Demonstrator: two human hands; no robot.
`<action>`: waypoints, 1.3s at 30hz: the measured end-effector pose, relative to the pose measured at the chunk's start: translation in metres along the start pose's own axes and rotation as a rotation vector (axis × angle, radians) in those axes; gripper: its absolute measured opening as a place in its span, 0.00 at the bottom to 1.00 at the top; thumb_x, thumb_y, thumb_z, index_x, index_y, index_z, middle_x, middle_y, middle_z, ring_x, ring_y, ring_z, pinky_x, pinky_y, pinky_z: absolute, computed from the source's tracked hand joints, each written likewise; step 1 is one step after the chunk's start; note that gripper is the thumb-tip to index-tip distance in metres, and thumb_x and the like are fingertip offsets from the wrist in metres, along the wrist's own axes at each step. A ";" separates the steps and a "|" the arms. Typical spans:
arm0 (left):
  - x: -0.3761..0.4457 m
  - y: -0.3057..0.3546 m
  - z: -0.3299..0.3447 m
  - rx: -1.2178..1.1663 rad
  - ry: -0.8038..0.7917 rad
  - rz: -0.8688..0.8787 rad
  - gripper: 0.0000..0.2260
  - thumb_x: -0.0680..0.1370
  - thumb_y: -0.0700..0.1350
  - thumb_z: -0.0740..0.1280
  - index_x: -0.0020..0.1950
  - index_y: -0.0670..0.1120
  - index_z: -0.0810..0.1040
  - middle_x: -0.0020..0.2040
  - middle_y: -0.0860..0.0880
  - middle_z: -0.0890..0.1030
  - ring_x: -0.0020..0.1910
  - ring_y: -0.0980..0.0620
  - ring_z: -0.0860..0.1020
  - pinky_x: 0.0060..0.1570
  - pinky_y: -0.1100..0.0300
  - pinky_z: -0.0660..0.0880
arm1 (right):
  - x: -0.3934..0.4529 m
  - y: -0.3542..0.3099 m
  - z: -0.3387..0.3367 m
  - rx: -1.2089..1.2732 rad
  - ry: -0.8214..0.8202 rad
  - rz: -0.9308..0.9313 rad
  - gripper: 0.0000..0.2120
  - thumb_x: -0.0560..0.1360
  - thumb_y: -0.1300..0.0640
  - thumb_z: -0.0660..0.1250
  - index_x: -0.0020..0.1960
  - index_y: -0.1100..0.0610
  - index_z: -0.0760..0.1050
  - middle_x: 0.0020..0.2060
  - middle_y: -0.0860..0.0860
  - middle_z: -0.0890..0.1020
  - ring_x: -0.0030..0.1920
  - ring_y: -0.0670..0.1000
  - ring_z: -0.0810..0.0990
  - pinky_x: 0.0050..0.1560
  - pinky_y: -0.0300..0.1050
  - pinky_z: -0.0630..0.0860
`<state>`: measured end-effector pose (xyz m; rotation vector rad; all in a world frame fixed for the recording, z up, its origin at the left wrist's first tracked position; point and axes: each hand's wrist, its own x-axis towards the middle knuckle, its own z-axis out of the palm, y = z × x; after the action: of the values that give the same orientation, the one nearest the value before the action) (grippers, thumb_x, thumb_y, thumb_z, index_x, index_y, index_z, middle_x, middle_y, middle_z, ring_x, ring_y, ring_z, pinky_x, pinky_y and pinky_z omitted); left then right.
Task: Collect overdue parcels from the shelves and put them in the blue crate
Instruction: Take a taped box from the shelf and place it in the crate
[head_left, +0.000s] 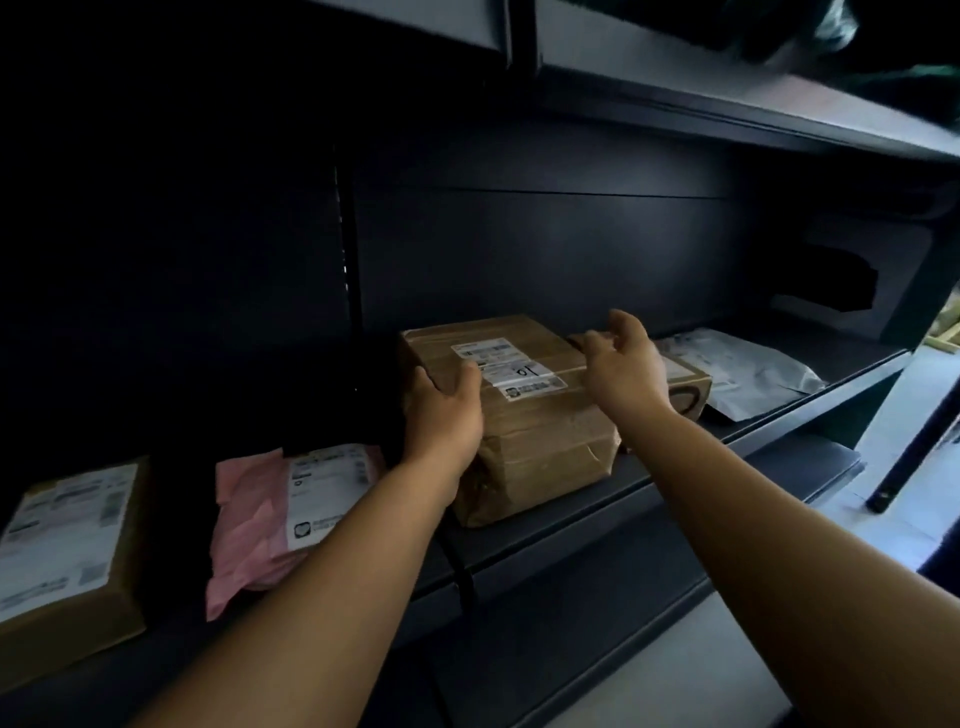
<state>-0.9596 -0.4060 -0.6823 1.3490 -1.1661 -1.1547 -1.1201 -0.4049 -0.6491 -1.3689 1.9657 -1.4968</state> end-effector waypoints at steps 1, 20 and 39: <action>0.003 -0.002 0.005 0.003 0.027 -0.012 0.34 0.77 0.64 0.58 0.79 0.53 0.52 0.76 0.48 0.62 0.72 0.45 0.64 0.70 0.44 0.64 | 0.009 0.005 -0.003 -0.015 -0.039 -0.003 0.24 0.81 0.52 0.59 0.76 0.52 0.61 0.70 0.52 0.71 0.67 0.54 0.72 0.65 0.50 0.71; -0.017 0.001 0.048 -0.200 0.341 -0.086 0.13 0.81 0.44 0.62 0.65 0.54 0.75 0.49 0.53 0.82 0.47 0.55 0.80 0.38 0.60 0.74 | 0.067 0.057 -0.008 0.211 -0.647 0.196 0.12 0.77 0.46 0.67 0.56 0.49 0.70 0.42 0.48 0.76 0.51 0.55 0.77 0.57 0.52 0.75; -0.029 -0.018 0.064 -0.333 0.316 0.319 0.21 0.80 0.33 0.58 0.65 0.55 0.74 0.60 0.51 0.81 0.62 0.52 0.78 0.62 0.54 0.74 | 0.051 0.083 -0.018 0.577 -0.528 -0.045 0.11 0.76 0.52 0.69 0.57 0.42 0.75 0.49 0.43 0.83 0.50 0.44 0.81 0.52 0.45 0.79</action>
<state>-1.0242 -0.3812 -0.7030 1.0026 -0.8748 -0.8262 -1.1991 -0.4375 -0.7000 -1.3568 1.0821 -1.3799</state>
